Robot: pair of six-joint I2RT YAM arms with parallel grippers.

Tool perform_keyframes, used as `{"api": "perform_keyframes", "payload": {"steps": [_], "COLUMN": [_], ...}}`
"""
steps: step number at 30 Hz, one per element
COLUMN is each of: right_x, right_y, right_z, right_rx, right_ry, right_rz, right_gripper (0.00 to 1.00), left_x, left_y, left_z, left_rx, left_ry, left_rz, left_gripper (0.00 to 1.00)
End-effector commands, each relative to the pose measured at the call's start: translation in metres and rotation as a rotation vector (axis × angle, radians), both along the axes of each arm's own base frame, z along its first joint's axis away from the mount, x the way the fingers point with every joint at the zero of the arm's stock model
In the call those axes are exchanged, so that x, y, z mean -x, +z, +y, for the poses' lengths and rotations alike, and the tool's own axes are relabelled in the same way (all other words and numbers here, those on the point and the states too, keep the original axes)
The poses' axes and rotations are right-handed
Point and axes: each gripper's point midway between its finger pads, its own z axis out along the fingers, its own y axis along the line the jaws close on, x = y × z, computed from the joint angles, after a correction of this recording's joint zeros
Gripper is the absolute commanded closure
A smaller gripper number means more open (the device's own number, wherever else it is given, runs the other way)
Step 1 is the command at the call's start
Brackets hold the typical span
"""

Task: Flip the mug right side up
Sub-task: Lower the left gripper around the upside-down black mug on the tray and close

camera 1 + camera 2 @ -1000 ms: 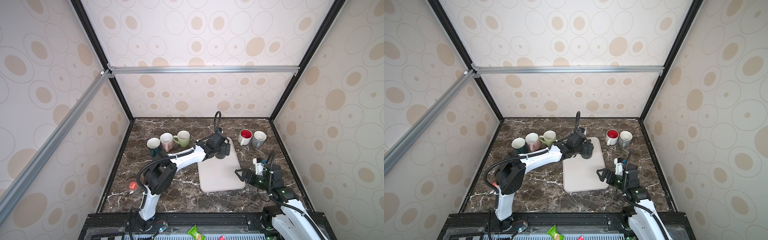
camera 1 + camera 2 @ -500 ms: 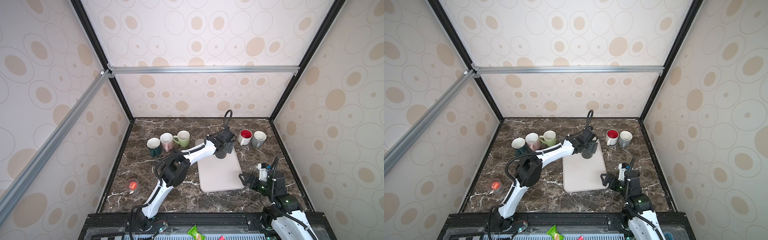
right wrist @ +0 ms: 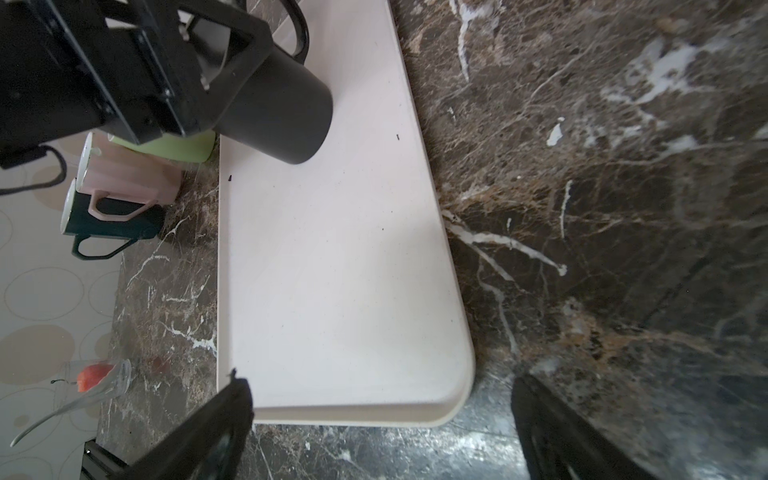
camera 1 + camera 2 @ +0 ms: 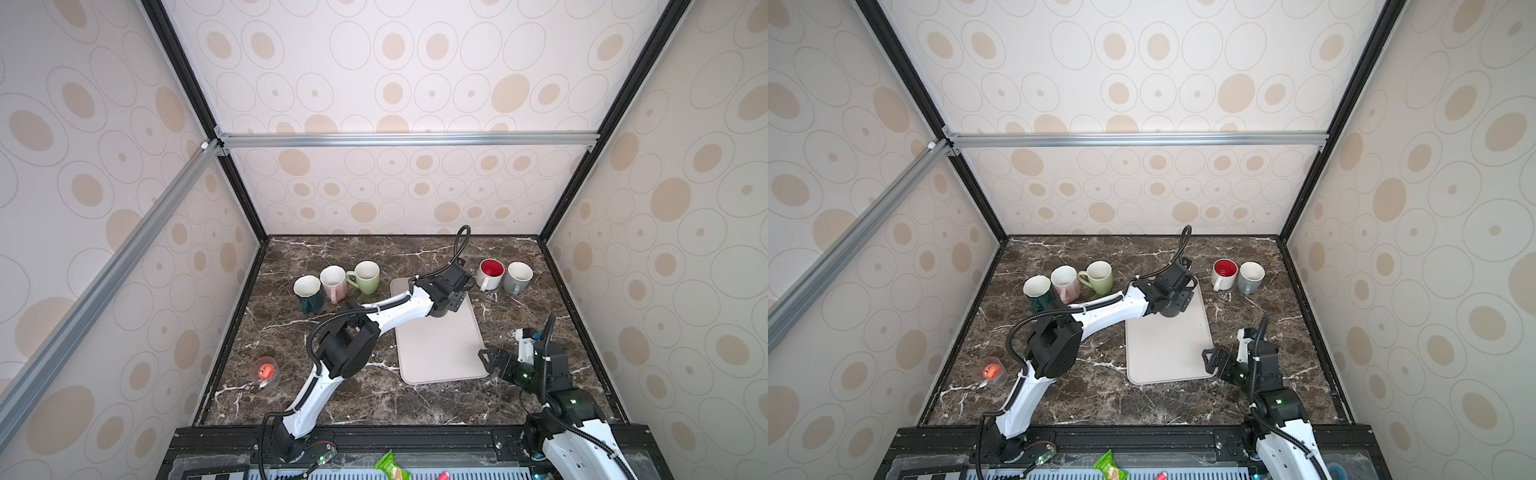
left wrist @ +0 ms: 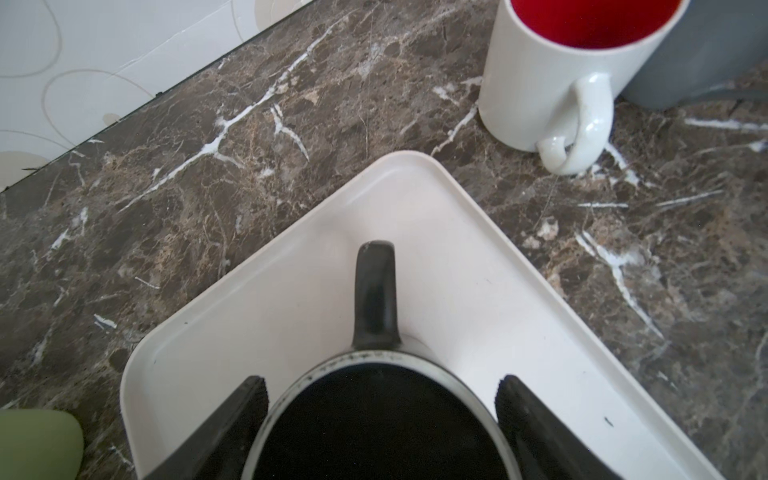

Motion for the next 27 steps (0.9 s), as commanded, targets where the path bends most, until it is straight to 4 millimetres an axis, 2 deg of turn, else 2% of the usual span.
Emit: {"api": "perform_keyframes", "payload": {"steps": [1,5,11,13,14,19,25,27], "right_x": [0.005,0.006,0.006,0.002,0.000,-0.014,-0.053,-0.068], "right_y": [-0.008,-0.010,-0.010,-0.008,-0.008,0.006,0.026,0.032], "right_z": [-0.001,-0.001,-0.003,0.001,0.002,0.007,0.025,0.035], "right_rx": [0.010,0.012,0.030,0.016,0.011,0.030,0.009,0.036], "right_ry": [-0.003,-0.002,-0.006,0.012,0.012,0.047,0.086,0.110], "right_rz": [0.031,0.042,0.087,0.086,0.092,0.099,0.071,0.063], "right_gripper": [0.00,0.00,0.00,0.00,0.00,0.00,0.00,0.00], "left_x": [0.020,0.045,0.089,0.099,0.103,0.111,0.112,0.112], "left_y": [0.000,0.000,-0.004,-0.003,-0.004,0.004,0.036,0.052], "left_z": [0.016,0.031,0.042,0.047,0.050,0.061,0.073,0.080], "left_rx": [-0.046,0.014,0.115,0.129,0.128,0.146,0.256,0.300], "left_ry": [-0.035,-0.046,-0.144,-0.158,-0.155,-0.138,-0.072,-0.045], "left_rz": [0.014,0.045,0.115,0.124,0.126,0.112,0.044,0.014], "left_gripper": [0.29,0.26,0.24,0.19,0.14,0.04,0.02,0.02]}}
